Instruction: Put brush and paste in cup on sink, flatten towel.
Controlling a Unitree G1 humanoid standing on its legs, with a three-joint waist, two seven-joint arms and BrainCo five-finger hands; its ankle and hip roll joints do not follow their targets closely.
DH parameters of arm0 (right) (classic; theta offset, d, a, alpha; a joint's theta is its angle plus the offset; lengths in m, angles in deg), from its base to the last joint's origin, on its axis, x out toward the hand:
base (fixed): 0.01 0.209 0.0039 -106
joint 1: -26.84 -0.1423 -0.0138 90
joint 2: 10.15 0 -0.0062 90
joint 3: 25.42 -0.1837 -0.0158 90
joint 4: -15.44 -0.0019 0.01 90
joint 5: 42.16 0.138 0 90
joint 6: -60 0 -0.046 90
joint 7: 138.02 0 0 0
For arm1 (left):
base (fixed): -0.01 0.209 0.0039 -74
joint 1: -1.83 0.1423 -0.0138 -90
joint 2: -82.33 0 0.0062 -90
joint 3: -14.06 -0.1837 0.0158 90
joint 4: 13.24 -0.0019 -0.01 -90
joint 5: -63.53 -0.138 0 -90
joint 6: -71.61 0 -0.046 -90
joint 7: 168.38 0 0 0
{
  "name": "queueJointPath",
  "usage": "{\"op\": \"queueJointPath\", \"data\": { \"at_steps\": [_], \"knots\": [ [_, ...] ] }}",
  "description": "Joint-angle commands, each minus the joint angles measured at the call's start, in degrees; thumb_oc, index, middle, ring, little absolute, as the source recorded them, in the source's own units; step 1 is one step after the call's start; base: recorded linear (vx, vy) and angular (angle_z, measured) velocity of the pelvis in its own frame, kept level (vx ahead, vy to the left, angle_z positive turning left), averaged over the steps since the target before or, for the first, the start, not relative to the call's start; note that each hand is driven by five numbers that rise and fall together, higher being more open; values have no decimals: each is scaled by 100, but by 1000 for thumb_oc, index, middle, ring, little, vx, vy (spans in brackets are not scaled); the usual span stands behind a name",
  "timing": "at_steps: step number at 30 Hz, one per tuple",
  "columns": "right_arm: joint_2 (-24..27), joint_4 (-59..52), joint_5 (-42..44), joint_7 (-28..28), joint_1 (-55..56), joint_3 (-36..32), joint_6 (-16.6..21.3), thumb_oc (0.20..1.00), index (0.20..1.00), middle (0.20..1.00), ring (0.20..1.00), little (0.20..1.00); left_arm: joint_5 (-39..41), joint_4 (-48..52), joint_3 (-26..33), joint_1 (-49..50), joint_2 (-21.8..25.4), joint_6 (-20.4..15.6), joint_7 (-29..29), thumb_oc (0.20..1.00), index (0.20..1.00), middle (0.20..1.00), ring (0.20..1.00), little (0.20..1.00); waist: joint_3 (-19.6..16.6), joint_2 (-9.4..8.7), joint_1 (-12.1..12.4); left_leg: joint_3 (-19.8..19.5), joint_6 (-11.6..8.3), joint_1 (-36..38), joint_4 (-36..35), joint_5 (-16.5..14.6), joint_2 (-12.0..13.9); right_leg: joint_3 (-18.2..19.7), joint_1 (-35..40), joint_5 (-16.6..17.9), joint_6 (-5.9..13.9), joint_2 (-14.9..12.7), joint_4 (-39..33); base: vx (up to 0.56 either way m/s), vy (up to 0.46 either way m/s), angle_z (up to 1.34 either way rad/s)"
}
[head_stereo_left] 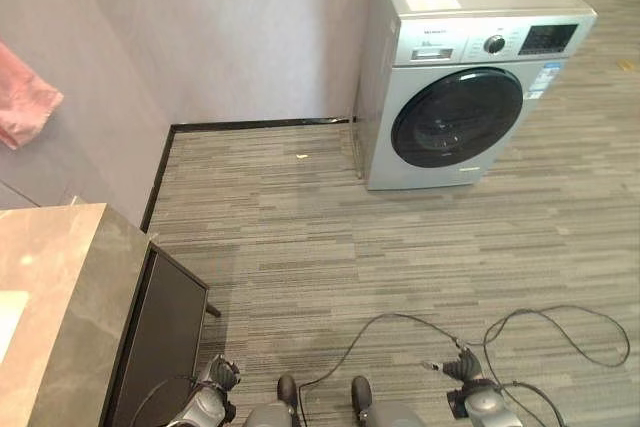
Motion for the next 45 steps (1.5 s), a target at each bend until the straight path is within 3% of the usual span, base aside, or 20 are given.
{"op": "queueJointPath", "data": {
  "at_steps": [1,4,7,10,14,18,20,21,22,23,25,27,29,32,34,37,38,39,43,45],
  "knots": [
    [-91,-133,129,65,-6,-21,124,1000,1000,1000,1000,1000,262,-97,70,-141,178,5,143,1000,1000,1000,1000,1000,-173,-223,114,126,296,-80,315,63,-193,-48,-311,-12,829,-265,1977,228,132,-60],
    [-133,-279,104,116,-16,-12,92,1000,1000,1000,1000,1000,373,-87,117,-85,182,49,72,1000,1000,1000,1000,1000,-16,-194,71,135,481,327,281,-135,-260,-353,-932,901,1152,-376,3412,227,156,-42],
    [-175,-548,163,110,66,-79,115,1000,1000,1000,1000,1000,411,-32,123,60,207,-13,-20,1000,1000,1000,1000,1000,102,-88,-74,173,529,749,180,-301,-230,-827,-1569,905,1058,-516,3849,341,151,9],
    [-161,-815,244,80,166,-170,154,1000,1000,1000,1000,1000,457,12,147,81,298,-123,-89,1000,1000,1000,1000,1000,102,-228,-197,61,451,1071,185,-611,-470,-1158,-1811,686,913,-642,2348,467,17,3],
    [-203,-661,92,82,228,-156,108,1000,1000,1000,1000,1000,435,-53,234,-44,274,-154,-151,1000,1000,1000,1000,1000,32,-250,-316,-142,148,1628,83,-879,-385,-1631,-1920,1064,1055,-977,208,531,-69,8],
    [-178,-713,33,148,363,-116,73,1000,1000,1000,1000,1000,332,-65,225,-21,294,-140,-168,1000,1000,1000,1000,1000,-48,-209,-422,-350,-13,1926,234,-962,-247,-1345,-1821,1098,1043,-871,398,394,-69,41],
    [-93,-775,46,201,459,-102,90,1000,1000,1000,1000,1000,223,-96,154,16,258,-132,-139,1000,1000,1000,1000,1000,-121,-174,-504,-443,-169,1910,703,-730,-144,-1172,-1705,1058,860,-652,573,469,-169,66],
    [-24,-834,97,234,480,-138,100,1000,1000,1000,1000,1000,219,-100,141,26,247,-136,-160,1000,1000,1000,1000,1000,-133,-154,-535,-504,-291,1746,1272,-348,-64,-1129,-1606,963,729,-516,648,543,-348,65],
    [83,-845,212,252,478,-209,147,1000,1000,1000,1000,1000,257,-59,120,34,272,-167,-187,1000,1000,1000,1000,1000,-99,-242,-465,-490,-474,1119,2636,572,212,-1265,-1272,723,446,-376,623,625,-603,33],
    [228,-828,256,209,384,-218,173,1000,1000,1000,1000,1000,131,93,0,-83,375,-162,-127,1000,1000,1000,1000,1000,118,-455,-208,-278,-432,397,3907,859,472,-1344,-886,501,150,-332,542,458,-511,14],
    [327,-751,309,155,295,-268,152,1000,1000,1000,1000,1000,26,157,-111,-191,439,-152,-91,1000,1000,1000,1000,1000,257,-552,-52,26,-405,-84,4095,664,574,-1424,-589,321,126,-314,393,368,-349,16],
    [434,-626,374,95,185,-398,121,1000,1000,1000,1000,1000,20,191,-113,-278,499,-150,-61,1000,1000,1000,1000,1000,291,-563,85,359,-385,-676,3606,365,419,-1518,-262,249,214,-320,194,451,-211,13],
    [469,-665,428,48,208,-510,130,1000,1000,1000,1000,1000,41,233,-68,-289,523,-167,-30,1000,1000,1000,1000,1000,283,-534,144,840,-396,-883,2861,396,615,-1639,-55,158,273,-337,56,402,-77,37],
    [546,-821,314,39,210,-495,159,1000,1000,1000,1000,1000,92,248,91,-243,571,-154,-30,1000,1000,1000,1000,1000,219,-388,302,1056,-357,-940,908,742,401,-1643,226,-143,370,-119,142,480,30,28],
    [554,-962,173,41,250,-482,140,1000,1000,1000,1000,1000,79,190,150,-211,560,-149,-29,1000,1000,1000,1000,1000,187,-337,313,1343,-398,-871,226,1062,436,-1678,400,-311,360,-23,194,451,43,-6],
    [555,-1214,62,93,291,-402,142,1000,1000,1000,1000,1000,42,198,192,-175,545,-124,-51,1000,1000,1000,1000,1000,120,-357,266,1835,-419,-855,-146,1039,473,-1704,655,-554,407,4,302,445,55,-1],
    [462,-1291,-24,212,384,-268,141,1000,1000,1000,1000,1000,50,212,261,-100,543,-119,-54,1000,1000,1000,1000,1000,-12,-360,203,2351,-272,-714,-36,947,524,-1782,773,-718,437,66,449,432,65,12],
    [391,-1247,-62,239,428,-201,146,1000,1000,1000,1000,1000,58,222,237,-85,542,-116,-52,1000,1000,1000,1000,1000,-56,-379,251,2228,-264,-762,28,1057,479,-1813,835,-774,440,59,466,541,97,15],
    [190,-925,-265,342,392,-44,95,1000,1000,1000,1000,1000,170,255,273,-41,571,-134,-30,1000,1000,1000,1000,1000,-213,-601,432,2186,-21,-685,265,684,234,-1826,895,-488,699,-233,876,325,151,16],
    [37,-752,-250,371,373,-3,76,1000,1000,1000,1000,1000,280,237,338,-18,569,-132,-7,1000,1000,1000,1000,1000,-250,-681,518,2064,282,-490,183,406,-87,-1783,592,293,1075,-515,1995,235,206,41]
  ]
}}
